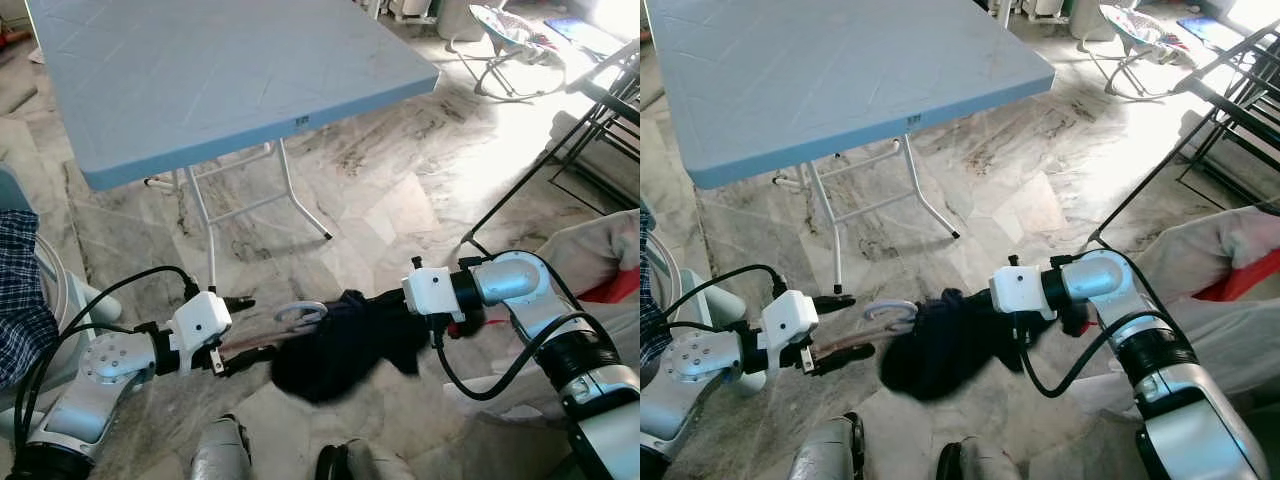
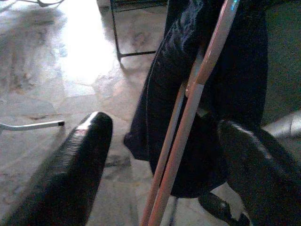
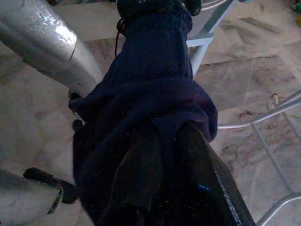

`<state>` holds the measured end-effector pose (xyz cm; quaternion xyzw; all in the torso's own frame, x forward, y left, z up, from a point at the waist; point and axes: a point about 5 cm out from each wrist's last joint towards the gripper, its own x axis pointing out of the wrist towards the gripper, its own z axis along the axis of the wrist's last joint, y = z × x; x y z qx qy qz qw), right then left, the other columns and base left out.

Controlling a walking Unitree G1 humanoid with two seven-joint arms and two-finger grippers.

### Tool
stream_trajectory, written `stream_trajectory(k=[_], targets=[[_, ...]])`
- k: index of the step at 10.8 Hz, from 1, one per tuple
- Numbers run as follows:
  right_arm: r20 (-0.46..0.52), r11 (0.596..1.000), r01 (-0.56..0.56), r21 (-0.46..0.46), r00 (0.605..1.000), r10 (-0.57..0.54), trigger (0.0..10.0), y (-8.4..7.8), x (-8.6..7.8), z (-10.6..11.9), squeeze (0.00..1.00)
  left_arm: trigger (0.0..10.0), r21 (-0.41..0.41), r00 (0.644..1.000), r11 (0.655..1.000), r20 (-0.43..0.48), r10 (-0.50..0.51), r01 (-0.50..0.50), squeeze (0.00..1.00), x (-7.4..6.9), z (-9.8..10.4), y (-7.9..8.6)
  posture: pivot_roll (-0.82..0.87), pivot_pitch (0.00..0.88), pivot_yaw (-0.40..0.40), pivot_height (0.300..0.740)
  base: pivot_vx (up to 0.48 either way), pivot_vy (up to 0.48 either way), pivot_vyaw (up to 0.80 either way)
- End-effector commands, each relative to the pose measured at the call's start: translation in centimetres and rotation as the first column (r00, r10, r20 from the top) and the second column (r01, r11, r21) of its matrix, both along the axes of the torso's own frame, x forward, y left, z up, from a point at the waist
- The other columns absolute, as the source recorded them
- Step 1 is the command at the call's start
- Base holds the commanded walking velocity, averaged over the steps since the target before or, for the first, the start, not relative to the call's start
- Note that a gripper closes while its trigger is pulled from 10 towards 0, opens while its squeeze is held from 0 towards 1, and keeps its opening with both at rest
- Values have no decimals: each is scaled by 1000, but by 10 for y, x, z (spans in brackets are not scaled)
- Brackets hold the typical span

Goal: Hang hanger

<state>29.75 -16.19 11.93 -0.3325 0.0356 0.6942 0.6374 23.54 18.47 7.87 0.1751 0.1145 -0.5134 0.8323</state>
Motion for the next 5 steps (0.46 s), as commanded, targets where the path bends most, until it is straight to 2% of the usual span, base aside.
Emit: stream_trajectory(k=[1,3,5], targets=[[36,1000,-22,10,999,22,10000,0,4,13,0,0,12,999,1000,-27,-29,29,0,-2,-1,1,33,135,-90,740,0,0,0],[33,999,-32,9,999,32,10000,2,5,13,0,0,61,998,997,-20,-54,56,0,0,0,6,35,133,-92,740,0,0,0],[39,999,-45,19,998,44,10000,8,6,14,0,0,76,997,995,-10,-71,71,0,5,0,3,29,133,-92,740,0,0,0]])
